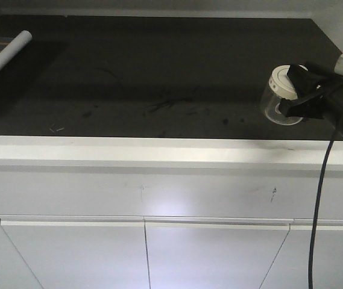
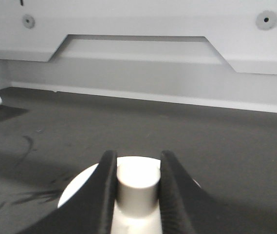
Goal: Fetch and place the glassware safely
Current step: 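Lift the jar and pull it out toward the robot with right gripper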
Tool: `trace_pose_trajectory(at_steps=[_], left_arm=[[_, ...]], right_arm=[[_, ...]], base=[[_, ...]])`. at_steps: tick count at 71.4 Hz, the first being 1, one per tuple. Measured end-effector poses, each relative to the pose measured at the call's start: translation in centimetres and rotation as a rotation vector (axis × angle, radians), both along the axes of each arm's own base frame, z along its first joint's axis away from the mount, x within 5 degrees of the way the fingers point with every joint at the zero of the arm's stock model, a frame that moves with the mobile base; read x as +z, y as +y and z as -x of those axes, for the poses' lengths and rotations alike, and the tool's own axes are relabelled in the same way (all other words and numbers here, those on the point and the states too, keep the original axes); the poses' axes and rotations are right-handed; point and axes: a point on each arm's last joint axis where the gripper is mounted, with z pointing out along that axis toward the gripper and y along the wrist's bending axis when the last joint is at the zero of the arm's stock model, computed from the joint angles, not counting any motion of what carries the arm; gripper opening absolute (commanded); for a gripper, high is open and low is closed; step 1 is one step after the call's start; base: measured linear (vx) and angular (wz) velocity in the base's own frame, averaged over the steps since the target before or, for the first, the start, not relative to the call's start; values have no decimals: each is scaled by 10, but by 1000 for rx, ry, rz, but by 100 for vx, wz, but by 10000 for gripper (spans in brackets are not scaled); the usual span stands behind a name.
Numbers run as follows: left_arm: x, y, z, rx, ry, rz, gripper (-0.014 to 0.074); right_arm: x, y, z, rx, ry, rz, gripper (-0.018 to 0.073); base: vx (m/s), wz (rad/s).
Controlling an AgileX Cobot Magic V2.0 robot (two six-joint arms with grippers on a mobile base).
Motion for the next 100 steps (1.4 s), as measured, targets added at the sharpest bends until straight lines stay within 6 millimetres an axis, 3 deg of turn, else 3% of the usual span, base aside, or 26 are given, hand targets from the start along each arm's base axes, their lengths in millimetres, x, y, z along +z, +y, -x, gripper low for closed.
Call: trace_pose_trajectory(at_steps=[18,55,73,84,100], left_arm=[[0,0,0,0,0,0,-7],[0,0,0,0,-1,0,-7],[0,0,0,0,-1,0,-7],[0,0,0,0,-1,0,-7],[0,0,0,0,0,0,-7]], right_arm=[[-4,12,41,64,-2,43,-3],[-3,108,83,478,-18,79,-3],[-5,143,112,645,5,105,-3],[7,148,130,688,-13,100,-3],[31,133,153,690,-110,60,-3]], base=[[0,0],[0,0],[0,0],[0,0],[0,0]])
